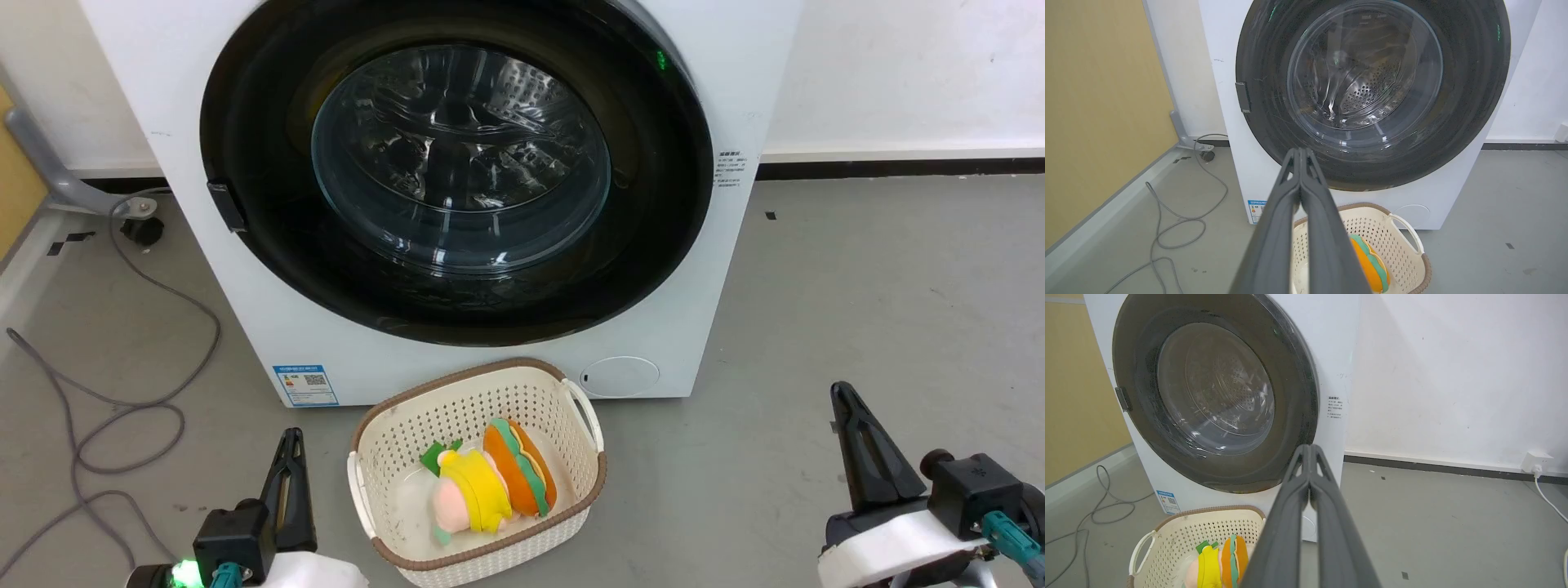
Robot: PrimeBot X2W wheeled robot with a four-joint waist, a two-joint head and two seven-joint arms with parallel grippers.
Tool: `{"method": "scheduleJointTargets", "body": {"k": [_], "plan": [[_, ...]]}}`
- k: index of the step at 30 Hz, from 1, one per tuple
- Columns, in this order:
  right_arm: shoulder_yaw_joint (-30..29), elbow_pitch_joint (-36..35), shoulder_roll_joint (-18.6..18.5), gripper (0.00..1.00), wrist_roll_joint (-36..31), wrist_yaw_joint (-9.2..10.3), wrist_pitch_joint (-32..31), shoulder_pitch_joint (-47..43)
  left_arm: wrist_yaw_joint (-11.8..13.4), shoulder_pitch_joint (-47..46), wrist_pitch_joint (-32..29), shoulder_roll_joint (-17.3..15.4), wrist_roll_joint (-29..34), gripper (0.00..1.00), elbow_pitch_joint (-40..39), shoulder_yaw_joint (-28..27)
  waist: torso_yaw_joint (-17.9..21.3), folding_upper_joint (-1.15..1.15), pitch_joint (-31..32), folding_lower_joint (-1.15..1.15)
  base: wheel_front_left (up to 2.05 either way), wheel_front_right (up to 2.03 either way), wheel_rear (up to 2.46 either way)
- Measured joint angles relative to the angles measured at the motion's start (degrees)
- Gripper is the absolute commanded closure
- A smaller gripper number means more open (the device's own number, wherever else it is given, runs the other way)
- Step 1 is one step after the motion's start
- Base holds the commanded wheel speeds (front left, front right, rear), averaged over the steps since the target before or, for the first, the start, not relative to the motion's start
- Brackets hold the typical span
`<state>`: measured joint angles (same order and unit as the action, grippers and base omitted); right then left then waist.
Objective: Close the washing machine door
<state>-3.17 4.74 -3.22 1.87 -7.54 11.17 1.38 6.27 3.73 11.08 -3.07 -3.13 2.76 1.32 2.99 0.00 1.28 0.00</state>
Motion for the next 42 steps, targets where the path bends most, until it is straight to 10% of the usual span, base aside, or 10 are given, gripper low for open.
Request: {"method": "scheduleJointTargets", "body": {"k": [42], "plan": [[1.4, -1.9, 0.0, 1.0, -0.6, 0.0, -4.9, 0.0, -2.5, -1.2, -4.8, 0.0, 1.0, 1.0, -1.2, -0.5, -1.3, 0.0, -0.6, 0.0, 0.0, 0.0, 0.0]]}}
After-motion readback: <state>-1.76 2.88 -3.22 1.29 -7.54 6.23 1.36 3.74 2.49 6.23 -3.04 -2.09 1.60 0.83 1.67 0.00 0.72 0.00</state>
